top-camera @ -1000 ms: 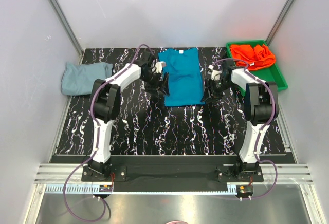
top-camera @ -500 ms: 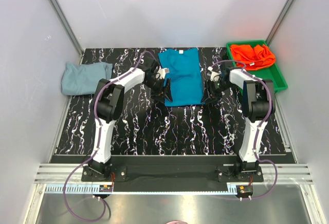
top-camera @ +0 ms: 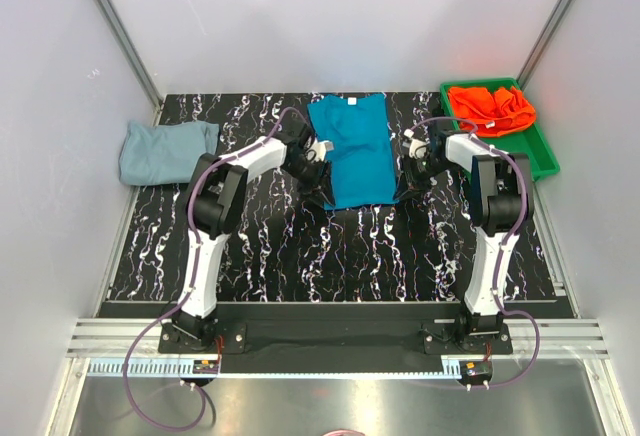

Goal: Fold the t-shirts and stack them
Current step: Fold the tshirt

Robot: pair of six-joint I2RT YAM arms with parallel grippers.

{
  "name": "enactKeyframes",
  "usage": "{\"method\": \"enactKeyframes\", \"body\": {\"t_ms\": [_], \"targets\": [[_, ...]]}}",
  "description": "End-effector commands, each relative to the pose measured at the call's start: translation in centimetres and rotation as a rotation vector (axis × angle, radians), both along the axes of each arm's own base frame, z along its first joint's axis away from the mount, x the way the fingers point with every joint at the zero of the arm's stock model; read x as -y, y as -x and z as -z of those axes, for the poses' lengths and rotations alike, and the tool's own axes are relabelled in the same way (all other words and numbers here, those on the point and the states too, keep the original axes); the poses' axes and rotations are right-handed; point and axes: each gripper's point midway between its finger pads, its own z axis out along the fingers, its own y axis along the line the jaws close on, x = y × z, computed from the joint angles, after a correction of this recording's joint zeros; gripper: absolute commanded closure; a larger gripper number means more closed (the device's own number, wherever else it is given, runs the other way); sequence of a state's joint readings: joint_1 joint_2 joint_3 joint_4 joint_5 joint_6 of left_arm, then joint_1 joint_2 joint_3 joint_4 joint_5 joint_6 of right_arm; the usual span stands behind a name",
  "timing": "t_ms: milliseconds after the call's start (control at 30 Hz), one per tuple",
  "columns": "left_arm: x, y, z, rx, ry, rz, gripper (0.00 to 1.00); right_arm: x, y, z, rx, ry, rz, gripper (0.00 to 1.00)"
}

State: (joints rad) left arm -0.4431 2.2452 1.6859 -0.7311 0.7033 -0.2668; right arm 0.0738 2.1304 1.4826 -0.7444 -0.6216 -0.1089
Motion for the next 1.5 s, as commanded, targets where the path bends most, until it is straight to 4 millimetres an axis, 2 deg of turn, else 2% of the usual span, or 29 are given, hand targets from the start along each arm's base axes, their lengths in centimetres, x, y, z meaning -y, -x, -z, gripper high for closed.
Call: {"method": "enactKeyframes", "body": {"t_ms": [0, 67, 100, 300, 333, 600, 800, 933, 1100, 1133, 1267, 1467], "targets": [[0.3, 0.0, -1.4, 0.014, 0.039, 0.007, 0.63, -0.3, -0.7, -0.1, 0.01, -0.021, -0.007, 0.87], [0.1, 0.0, -1.7, 0.015, 0.037, 0.003, 0.68, -0.4, -0.3, -0.5, 0.009, -0.024, -0.019, 0.95], [-0.1, 0.0, -1.8, 0.016, 0.037, 0.0, 0.74, -0.3, -0.2, -0.6, 0.01, -0.02, -0.02, 1.0], [-1.2, -0.2, -3.2, 0.06, 0.025, 0.003, 0.97, -0.2, 1.2, -2.3, 0.014, -0.023, -0.053, 1.0], [-1.3, -0.3, -4.0, 0.081, 0.031, 0.006, 1.0, -0.3, 1.4, -3.1, 0.025, -0.03, -0.053, 1.0], [-2.1, 0.8, -7.8, 0.149, 0.058, 0.01, 1.0, -0.6, 2.9, -7.4, 0.071, -0.064, -0.064, 1.0], [-3.0, 2.8, -11.4, 0.218, 0.084, 0.018, 1.0, -0.7, 4.7, -10.6, 0.097, -0.086, -0.088, 1.0], [-3.6, 4.1, -13.2, 0.257, 0.089, 0.02, 1.0, -0.8, 6.0, -12.8, 0.13, -0.102, -0.095, 1.0], [-4.3, 5.3, -15.0, 0.303, 0.094, 0.019, 1.0, -1.0, 6.6, -15.6, 0.187, -0.115, -0.088, 1.0], [-4.4, 5.4, -15.0, 0.306, 0.088, 0.019, 1.0, -1.0, 6.4, -16.4, 0.212, -0.118, -0.084, 1.0], [-4.6, 4.0, -15.2, 0.34, 0.076, 0.012, 1.0, -1.2, 5.0, -17.4, 0.255, -0.123, -0.073, 1.0], [-4.2, -1.1, -14.5, 0.385, 0.045, 0.001, 1.0, -1.2, 0.2, -16.4, 0.296, -0.103, -0.061, 1.0]]}}
